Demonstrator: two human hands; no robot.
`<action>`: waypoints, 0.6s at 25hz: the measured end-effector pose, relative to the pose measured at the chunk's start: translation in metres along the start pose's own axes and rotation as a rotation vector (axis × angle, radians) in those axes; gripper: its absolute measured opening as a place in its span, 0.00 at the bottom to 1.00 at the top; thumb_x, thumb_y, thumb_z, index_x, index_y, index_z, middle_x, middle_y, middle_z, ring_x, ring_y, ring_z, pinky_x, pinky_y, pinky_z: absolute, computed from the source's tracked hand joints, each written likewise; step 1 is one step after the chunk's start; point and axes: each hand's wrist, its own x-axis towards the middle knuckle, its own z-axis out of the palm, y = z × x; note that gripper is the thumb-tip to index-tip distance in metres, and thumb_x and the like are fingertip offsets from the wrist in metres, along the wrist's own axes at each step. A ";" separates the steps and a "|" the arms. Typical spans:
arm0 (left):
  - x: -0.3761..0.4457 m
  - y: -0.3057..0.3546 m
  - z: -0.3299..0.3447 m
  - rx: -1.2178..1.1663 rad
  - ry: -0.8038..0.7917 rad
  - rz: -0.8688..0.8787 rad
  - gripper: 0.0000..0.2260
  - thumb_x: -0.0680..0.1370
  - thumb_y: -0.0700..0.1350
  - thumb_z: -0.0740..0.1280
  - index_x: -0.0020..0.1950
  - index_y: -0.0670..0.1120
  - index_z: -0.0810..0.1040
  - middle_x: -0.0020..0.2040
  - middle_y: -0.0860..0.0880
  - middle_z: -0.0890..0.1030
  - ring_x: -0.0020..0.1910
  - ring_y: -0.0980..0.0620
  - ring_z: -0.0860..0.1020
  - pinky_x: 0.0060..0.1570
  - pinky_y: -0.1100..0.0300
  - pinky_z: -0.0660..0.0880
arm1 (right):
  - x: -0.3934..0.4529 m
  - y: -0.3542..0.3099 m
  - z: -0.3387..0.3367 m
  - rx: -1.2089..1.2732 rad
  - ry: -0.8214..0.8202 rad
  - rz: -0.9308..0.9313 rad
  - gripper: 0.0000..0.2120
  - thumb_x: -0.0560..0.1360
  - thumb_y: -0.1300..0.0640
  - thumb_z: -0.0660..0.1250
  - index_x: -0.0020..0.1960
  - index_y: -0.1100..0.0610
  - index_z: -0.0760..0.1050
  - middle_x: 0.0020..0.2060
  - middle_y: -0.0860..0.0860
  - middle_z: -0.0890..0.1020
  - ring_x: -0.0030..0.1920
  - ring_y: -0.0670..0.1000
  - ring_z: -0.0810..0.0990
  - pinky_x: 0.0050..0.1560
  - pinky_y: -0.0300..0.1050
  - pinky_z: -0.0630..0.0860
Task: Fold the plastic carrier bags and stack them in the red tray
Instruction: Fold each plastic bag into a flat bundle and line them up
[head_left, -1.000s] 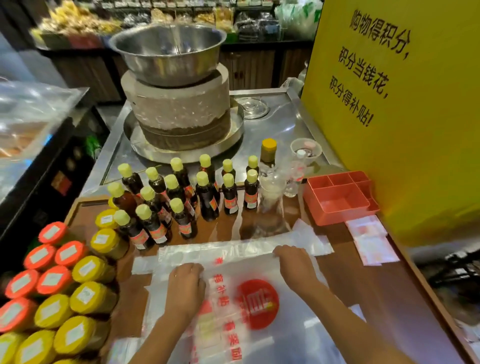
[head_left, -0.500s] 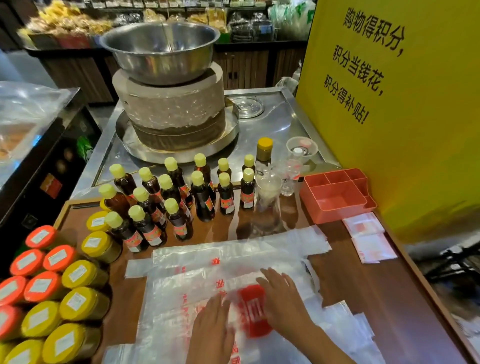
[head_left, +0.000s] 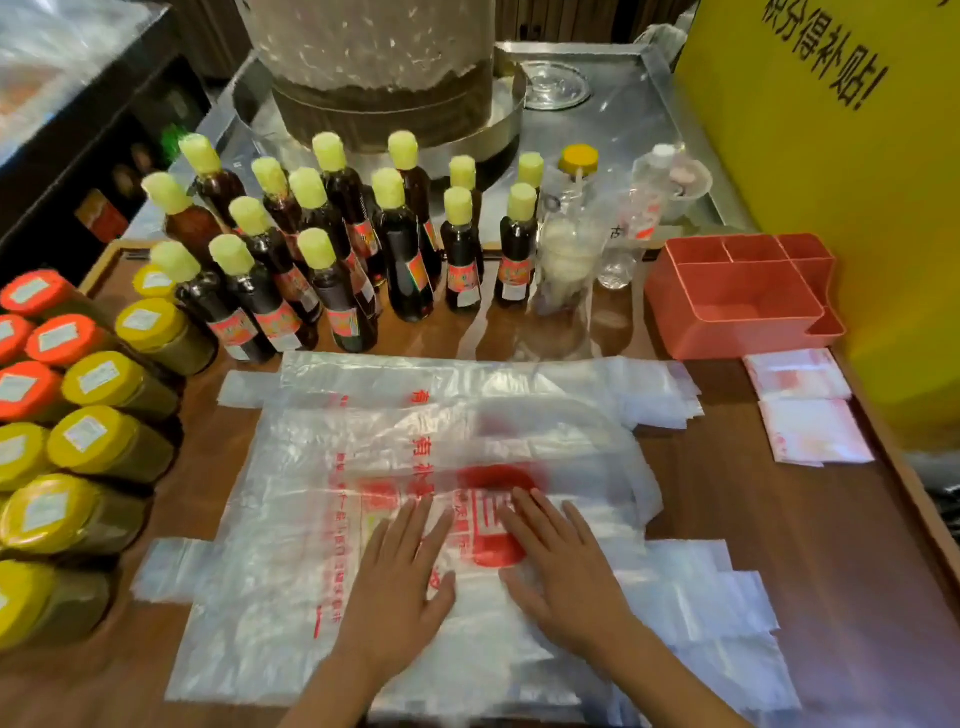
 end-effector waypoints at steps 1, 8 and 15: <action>0.000 0.000 0.002 0.012 0.010 0.003 0.29 0.82 0.58 0.54 0.82 0.56 0.50 0.82 0.52 0.49 0.81 0.50 0.48 0.77 0.48 0.47 | 0.000 0.000 0.005 0.000 0.026 -0.004 0.33 0.81 0.39 0.55 0.82 0.47 0.52 0.81 0.46 0.53 0.81 0.47 0.49 0.78 0.53 0.48; -0.003 -0.006 0.019 0.070 0.100 0.039 0.28 0.83 0.59 0.51 0.82 0.54 0.53 0.82 0.53 0.52 0.81 0.53 0.50 0.76 0.48 0.50 | 0.000 0.004 0.022 -0.098 0.109 -0.002 0.33 0.81 0.36 0.52 0.82 0.46 0.51 0.81 0.45 0.50 0.81 0.45 0.45 0.78 0.53 0.47; -0.017 -0.005 0.031 0.107 0.139 0.070 0.26 0.83 0.60 0.46 0.81 0.55 0.54 0.81 0.55 0.53 0.80 0.56 0.48 0.77 0.52 0.47 | -0.012 0.005 0.026 -0.198 0.079 -0.036 0.31 0.81 0.33 0.41 0.81 0.40 0.39 0.80 0.40 0.38 0.78 0.40 0.33 0.78 0.50 0.37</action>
